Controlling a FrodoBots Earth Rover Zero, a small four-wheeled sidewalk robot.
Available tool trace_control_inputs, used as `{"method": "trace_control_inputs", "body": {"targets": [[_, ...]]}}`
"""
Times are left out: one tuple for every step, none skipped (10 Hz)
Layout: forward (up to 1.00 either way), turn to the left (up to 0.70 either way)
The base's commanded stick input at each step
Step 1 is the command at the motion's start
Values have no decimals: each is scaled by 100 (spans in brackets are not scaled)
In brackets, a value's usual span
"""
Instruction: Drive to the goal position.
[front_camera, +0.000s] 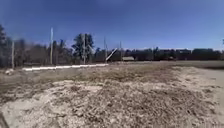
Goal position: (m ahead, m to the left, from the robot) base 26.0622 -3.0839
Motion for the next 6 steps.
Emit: {"method": "trace_control_inputs", "body": {"targets": [[70, 0], [70, 0], [70, 0], [70, 0], [70, 0], [70, -24]]}}
